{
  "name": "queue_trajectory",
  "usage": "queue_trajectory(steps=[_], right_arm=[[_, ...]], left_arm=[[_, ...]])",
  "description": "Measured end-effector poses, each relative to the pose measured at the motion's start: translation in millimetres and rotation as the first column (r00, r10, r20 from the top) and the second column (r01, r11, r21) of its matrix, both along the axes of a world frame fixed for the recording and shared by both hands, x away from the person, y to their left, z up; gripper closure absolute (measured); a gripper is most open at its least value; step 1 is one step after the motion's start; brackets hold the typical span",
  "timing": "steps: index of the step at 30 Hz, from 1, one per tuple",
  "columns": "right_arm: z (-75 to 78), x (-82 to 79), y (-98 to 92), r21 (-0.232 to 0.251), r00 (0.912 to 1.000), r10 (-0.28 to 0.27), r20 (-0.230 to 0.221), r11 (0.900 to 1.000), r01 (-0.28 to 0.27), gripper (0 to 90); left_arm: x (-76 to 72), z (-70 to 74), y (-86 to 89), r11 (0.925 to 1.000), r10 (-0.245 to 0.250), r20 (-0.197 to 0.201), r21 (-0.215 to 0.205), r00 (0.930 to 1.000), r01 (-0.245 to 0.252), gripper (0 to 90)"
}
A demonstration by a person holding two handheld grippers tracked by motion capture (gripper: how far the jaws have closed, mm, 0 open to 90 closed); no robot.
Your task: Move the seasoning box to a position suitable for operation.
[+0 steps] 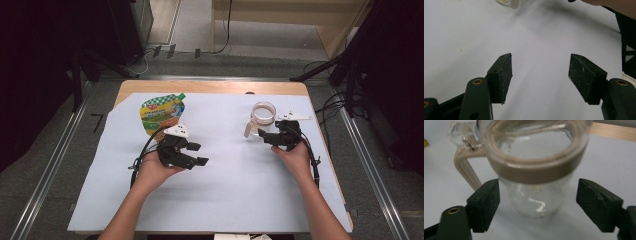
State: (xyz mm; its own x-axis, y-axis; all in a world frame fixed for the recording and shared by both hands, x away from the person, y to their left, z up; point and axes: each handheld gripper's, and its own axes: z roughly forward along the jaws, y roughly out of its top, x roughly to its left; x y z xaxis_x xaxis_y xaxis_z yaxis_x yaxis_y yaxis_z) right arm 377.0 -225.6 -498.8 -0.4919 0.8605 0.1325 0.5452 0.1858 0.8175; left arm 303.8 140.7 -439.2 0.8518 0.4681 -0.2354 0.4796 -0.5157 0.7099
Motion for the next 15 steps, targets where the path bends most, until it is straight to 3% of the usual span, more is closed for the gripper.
queue_trajectory(steps=[1, 3, 12, 15], right_arm=[[-2.9, 6.8, 2.8, 0.047, 0.9999, 0.010, -0.002, 0.999, -0.010, 15.4], [-6.2, 13.4, 6.2, 0.054, 0.9998, 0.014, 0.010, 0.998, -0.015, 12.3], [-17.3, 26.6, 21.8, 0.016, 0.9936, 0.000, 0.113, 1.000, -0.001, 10.9], [-16.4, 25.3, 23.1, 0.003, 0.9932, -0.003, 0.117, 1.000, 0.003, 11.7]], left_arm=[[0.0, -0.5, -0.4, 1.0000, 0.001, -0.002, -0.002, 1.0000, -0.001, 36.0], [-0.2, -0.9, -0.9, 1.0000, -0.002, 0.000, 0.002, 1.0000, 0.002, 36.0], [0.6, -0.9, 0.7, 0.9999, 0.008, 0.002, -0.008, 1.0000, -0.008, 36.6], [1.0, -1.7, 1.1, 0.9999, 0.004, 0.001, -0.013, 1.0000, -0.004, 36.6]])
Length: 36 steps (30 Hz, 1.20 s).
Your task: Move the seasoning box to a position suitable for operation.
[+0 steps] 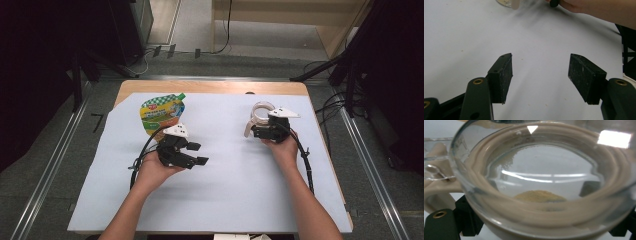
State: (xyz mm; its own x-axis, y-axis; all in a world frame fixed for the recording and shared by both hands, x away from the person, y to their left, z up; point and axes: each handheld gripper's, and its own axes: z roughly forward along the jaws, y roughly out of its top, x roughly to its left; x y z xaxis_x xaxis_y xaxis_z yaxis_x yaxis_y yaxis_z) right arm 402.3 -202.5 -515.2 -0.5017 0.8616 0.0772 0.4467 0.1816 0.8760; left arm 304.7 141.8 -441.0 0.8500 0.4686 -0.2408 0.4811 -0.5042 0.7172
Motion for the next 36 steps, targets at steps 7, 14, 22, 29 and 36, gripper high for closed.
queue_trajectory(steps=[7, 14, 22, 29, 36], right_arm=[[3.5, -0.8, -3.1, 0.017, 0.9996, -0.012, -0.025, 1.000, 0.012, 12.1], [18.6, -16.3, -1.3, -0.028, 0.9989, 0.030, -0.035, 0.999, -0.031, 12.1], [33.4, -55.1, 2.1, 0.026, 0.9953, 0.095, -0.018, 0.995, -0.095, 12.2], [31.8, -81.3, 19.6, 0.010, 0.9818, 0.190, -0.009, 0.982, -0.190, 12.2], [28.5, -93.1, 42.2, 0.014, 0.9652, 0.261, -0.014, 0.965, -0.261, 12.2]], left_arm=[[0.2, -1.0, 1.6, 1.0000, 0.003, -0.002, -0.001, 1.0000, -0.003, 36.6], [1.0, -1.4, 3.0, 0.9999, 0.012, -0.015, -0.002, 0.9998, -0.012, 37.4], [-0.8, -1.3, 1.2, 1.0000, 0.007, -0.010, -0.003, 0.9999, -0.007, 38.3], [-2.9, -0.1, 2.0, 1.0000, 0.007, -0.008, 0.000, 0.9999, -0.007, 38.5], [-0.7, -0.5, 6.5, 0.9999, 0.014, -0.010, -0.002, 0.9998, -0.014, 39.2]])
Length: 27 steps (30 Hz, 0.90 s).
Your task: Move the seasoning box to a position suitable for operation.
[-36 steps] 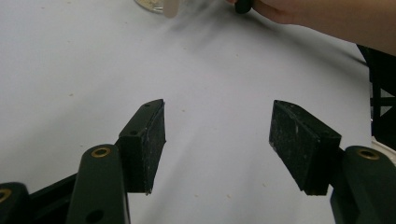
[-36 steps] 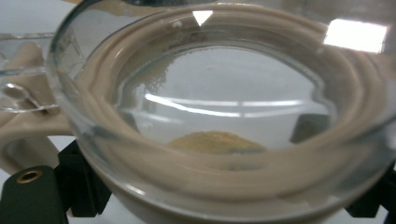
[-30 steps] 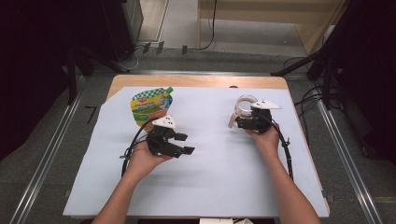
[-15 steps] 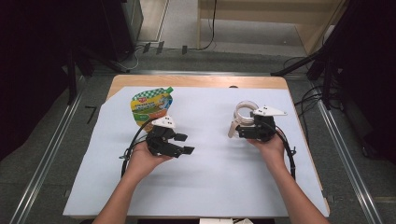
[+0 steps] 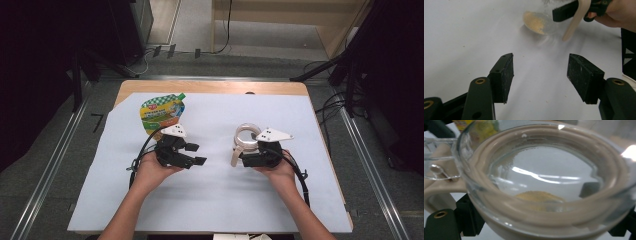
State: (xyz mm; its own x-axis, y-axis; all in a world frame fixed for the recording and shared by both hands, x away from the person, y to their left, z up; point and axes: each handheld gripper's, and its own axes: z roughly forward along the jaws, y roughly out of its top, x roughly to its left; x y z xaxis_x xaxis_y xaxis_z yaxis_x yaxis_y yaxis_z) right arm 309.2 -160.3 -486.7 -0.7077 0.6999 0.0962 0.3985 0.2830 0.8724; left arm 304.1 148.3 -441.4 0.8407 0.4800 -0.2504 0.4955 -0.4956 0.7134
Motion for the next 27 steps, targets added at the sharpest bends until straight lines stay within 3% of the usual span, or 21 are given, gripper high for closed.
queue_trajectory(steps=[3, 14, 18, 20, 27], right_arm=[[-3.1, -7.3, 16.3, -0.020, 0.9985, 0.055, -0.002, 0.998, -0.055, 12.2], [-7.2, -28.8, 50.7, -0.007, 0.9851, 0.171, -0.020, 0.985, -0.171, 12.2], [-13.9, -30.8, 56.2, -0.033, 0.9819, 0.186, -0.035, 0.982, -0.187, 12.1], [-16.7, -32.9, 56.6, -0.033, 0.9820, 0.188, -0.015, 0.982, -0.188, 12.1], [-17.2, -32.7, 54.6, -0.050, 0.9773, 0.212, -0.013, 0.976, -0.212, 11.5]], left_arm=[[0.2, 1.4, 2.3, 1.0000, 0.004, 0.001, -0.005, 1.0000, -0.003, 40.6], [0.6, 2.1, 3.8, 0.9999, 0.010, 0.005, -0.009, 0.9999, -0.010, 40.9], [0.4, 1.7, 3.2, 0.9999, 0.008, 0.004, -0.008, 1.0000, -0.008, 40.8], [0.1, 1.6, 2.8, 0.9999, 0.006, 0.005, -0.010, 1.0000, -0.006, 40.8], [-0.2, 0.8, 1.0, 1.0000, 0.002, 0.003, -0.008, 1.0000, -0.002, 40.7]])
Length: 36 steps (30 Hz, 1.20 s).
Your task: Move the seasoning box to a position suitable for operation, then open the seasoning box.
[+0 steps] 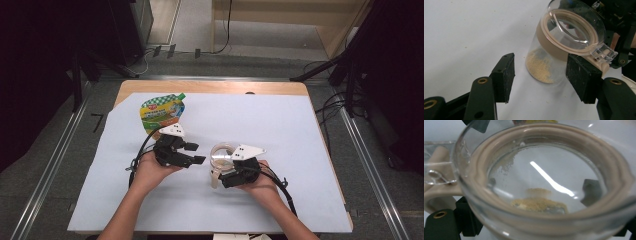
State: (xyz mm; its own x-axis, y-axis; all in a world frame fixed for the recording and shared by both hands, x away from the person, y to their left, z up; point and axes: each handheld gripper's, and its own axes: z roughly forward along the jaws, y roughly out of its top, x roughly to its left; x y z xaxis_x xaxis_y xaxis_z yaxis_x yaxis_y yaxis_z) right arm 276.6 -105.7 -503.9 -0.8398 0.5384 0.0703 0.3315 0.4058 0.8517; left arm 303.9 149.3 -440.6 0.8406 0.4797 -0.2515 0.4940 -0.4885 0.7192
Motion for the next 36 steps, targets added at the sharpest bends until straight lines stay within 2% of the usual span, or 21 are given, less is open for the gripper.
queue_trajectory(steps=[1, 3, 8, 11, 12, 16, 17, 18, 19, 20, 21, 22, 23, 25, 27, 29, 31, 33, 36], right_arm=[[-0.3, -0.6, 0.5, -0.004, 1.0000, 0.001, -0.007, 1.000, -0.001, 10.0], [2.0, -1.3, 2.5, -0.002, 0.9997, -0.020, -0.011, 1.000, 0.019, 0.1], [7.3, -4.4, -8.1, -0.031, 0.9979, -0.036, -0.054, 0.999, 0.034, 0.0], [8.6, -6.1, -15.0, -0.035, 0.9974, -0.033, -0.063, 0.999, 0.031, 0.5], [9.9, -8.9, -22.0, -0.029, 0.9949, -0.005, -0.101, 1.000, 0.002, 14.0], [12.0, -18.3, -29.7, -0.050, 0.9972, -0.001, -0.075, 0.999, -0.003, 19.1], [13.1, -21.3, -32.2, -0.064, 0.9975, -0.007, -0.070, 0.998, 0.003, 21.2], [16.4, -25.9, -38.3, -0.072, 0.9980, -0.011, -0.063, 0.997, 0.007, 32.4], [16.4, -25.9, -38.3, -0.072, 0.9980, -0.011, -0.063, 0.997, 0.007, 32.4], [20.8, -28.8, -44.9, -0.055, 0.9976, -0.022, -0.066, 0.998, 0.019, 42.7], [22.8, -29.3, -48.6, -0.038, 0.9968, -0.017, -0.079, 0.999, 0.014, 47.2], [24.1, -29.5, -51.6, -0.020, 0.9962, -0.012, -0.086, 1.000, 0.011, 50.0], [24.1, -29.5, -51.6, -0.020, 0.9962, -0.012, -0.086, 1.000, 0.011, 50.0], [26.5, -28.4, -56.7, -0.002, 0.9924, -0.016, -0.122, 1.000, 0.016, 53.8], [30.2, -26.2, -61.9, 0.033, 0.9900, -0.028, -0.138, 0.999, 0.033, 62.7], [32.6, -26.2, -62.8, 0.038, 0.9912, -0.032, -0.128, 0.999, 0.037, 69.9], [33.8, -26.8, -62.4, 0.031, 0.9927, -0.033, -0.116, 0.999, 0.037, 76.0], [33.9, -27.2, -62.0, 0.028, 0.9931, -0.036, -0.112, 0.999, 0.039, 78.1], [35.5, -30.3, -58.6, 0.022, 0.9948, -0.029, -0.098, 0.999, 0.031, 88.8]], left_arm=[[-0.2, -0.1, -0.3, 1.0000, -0.001, 0.001, -0.001, 1.0000, 0.001, 40.7], [-0.5, 0.1, -0.2, 1.0000, -0.005, 0.002, -0.004, 1.0000, 0.005, 40.7], [-0.7, -2.0, 1.2, 1.0000, -0.002, -0.007, 0.008, 1.0000, 0.003, 40.6], [-2.1, -1.6, 1.8, 0.9999, 0.003, -0.008, 0.013, 1.0000, -0.002, 41.0], [-3.0, -1.0, 2.2, 1.0000, -0.002, -0.009, 0.007, 1.0000, 0.002, 44.7], [-9.2, 0.5, -1.0, 0.9997, -0.019, -0.023, 0.016, 0.9996, 0.020, 60.1], [-9.8, 0.4, -2.1, 0.9995, -0.027, -0.037, 0.014, 0.9989, 0.027, 60.1], [-9.9, -0.3, -4.4, 0.9988, -0.049, -0.078, -0.012, 0.9958, 0.048, 68.5], [-9.9, -0.3, -4.4, 0.9988, -0.049, -0.078, -0.012, 0.9958, 0.048, 70.7], [-11.5, -2.0, -7.4, 0.9960, -0.084, -0.107, -0.039, 0.9907, 0.081, 71.5], [-11.5, -2.0, -7.4, 0.9960, -0.084, -0.107, -0.039, 0.9907, 0.081, 71.8], [-15.0, -3.2, -10.2, 0.9937, -0.108, -0.101, -0.040, 0.9890, 0.105, 73.1], [-15.0, -3.2, -10.2, 0.9937, -0.108, -0.101, -0.040, 0.9890, 0.105, 76.1], [-16.9, -4.4, -12.6, 0.9930, -0.113, -0.110, -0.045, 0.9874, 0.109, 77.5], [-18.4, -5.5, -14.5, 0.9934, -0.113, -0.115, -0.031, 0.9868, 0.111, 85.7], [-20.6, -5.3, -15.8, 0.9924, -0.120, -0.104, -0.039, 0.9873, 0.117, 90.0], [-21.5, -5.0, -16.6, 0.9910, -0.131, -0.091, -0.037, 0.9872, 0.128, 90.0], [-22.8, -5.0, -18.4, 0.9892, -0.146, -0.082, -0.031, 0.9859, 0.144, 90.0], [-23.4, -5.4, -21.2, 0.9885, -0.150, -0.082, -0.033, 0.9853, 0.148, 90.0]])
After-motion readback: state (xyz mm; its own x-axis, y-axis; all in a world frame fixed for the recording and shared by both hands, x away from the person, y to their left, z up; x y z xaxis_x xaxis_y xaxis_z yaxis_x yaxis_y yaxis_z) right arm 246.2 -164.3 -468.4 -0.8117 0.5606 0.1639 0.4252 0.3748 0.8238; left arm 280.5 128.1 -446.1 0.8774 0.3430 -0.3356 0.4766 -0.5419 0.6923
